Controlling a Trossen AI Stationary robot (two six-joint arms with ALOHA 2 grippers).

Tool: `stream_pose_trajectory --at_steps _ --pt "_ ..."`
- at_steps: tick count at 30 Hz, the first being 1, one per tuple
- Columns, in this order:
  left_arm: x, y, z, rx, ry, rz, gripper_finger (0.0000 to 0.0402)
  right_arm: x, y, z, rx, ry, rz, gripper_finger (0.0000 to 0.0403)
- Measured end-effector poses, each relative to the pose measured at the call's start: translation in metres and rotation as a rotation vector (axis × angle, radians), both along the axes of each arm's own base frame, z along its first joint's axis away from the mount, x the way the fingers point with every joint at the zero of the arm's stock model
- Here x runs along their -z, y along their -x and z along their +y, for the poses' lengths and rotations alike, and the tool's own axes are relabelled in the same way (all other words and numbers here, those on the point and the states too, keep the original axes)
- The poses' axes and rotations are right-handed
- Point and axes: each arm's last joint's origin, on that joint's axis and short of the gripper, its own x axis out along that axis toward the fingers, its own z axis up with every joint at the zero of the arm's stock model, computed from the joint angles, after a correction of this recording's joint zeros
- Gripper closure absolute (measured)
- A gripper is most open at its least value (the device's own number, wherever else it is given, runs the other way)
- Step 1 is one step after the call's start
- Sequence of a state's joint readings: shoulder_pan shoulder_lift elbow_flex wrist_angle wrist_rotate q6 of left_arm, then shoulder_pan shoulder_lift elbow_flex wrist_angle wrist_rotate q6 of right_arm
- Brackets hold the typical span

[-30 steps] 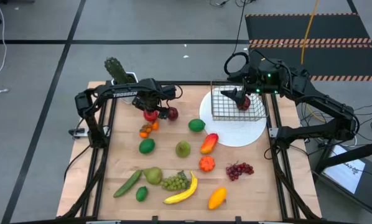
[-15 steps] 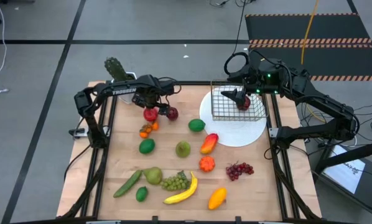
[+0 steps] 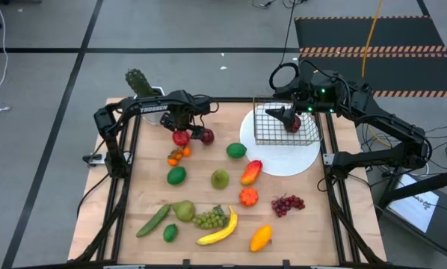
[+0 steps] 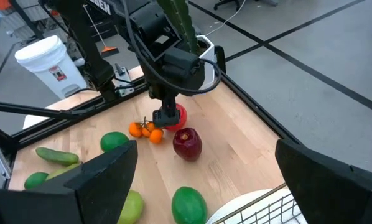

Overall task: Build produce basket
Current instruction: Put the red apple into the gold wire basket

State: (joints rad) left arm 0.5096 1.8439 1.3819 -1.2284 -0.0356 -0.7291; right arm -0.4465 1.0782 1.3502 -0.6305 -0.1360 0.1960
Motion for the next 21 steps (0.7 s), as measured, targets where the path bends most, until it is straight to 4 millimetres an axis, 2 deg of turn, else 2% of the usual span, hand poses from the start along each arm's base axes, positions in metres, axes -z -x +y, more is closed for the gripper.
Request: stream_pose_trajectory --at_steps 11,21 --pt "0.001 0.001 0.002 -0.012 -0.030 0.017 0.0009 0.000 0.000 0.000 -0.003 0.005 0.000 0.0028" --pt "0.020 0.011 -0.008 -0.021 0.048 0.070 0.0009 0.000 0.000 0.001 -0.037 0.019 0.003 0.0028"
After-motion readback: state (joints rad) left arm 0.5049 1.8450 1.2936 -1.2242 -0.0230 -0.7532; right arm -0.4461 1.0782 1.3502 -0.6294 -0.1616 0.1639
